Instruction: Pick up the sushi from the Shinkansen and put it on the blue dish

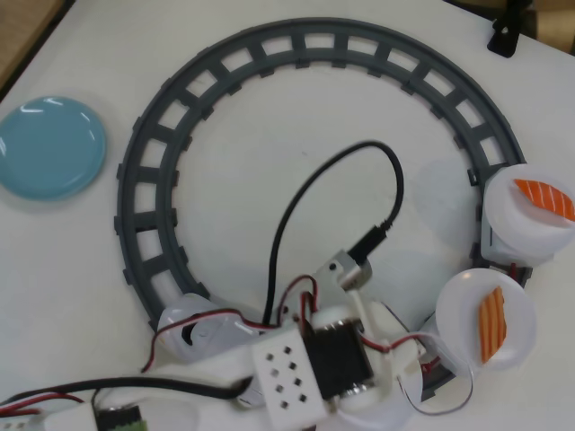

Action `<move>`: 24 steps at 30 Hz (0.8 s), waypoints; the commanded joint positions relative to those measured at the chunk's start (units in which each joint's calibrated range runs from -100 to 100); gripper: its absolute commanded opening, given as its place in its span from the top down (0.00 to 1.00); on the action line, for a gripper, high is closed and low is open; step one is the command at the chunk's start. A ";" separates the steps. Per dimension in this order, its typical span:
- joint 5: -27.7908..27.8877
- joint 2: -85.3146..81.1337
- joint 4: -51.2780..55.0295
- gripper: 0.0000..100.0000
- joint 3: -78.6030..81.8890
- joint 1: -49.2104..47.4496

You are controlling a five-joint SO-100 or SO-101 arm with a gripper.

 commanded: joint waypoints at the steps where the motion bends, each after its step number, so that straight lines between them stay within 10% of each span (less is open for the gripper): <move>1: -1.45 -7.24 3.14 0.92 -7.62 -5.80; 24: -11.28 0.81 4.16 0.92 -10.78 -46.47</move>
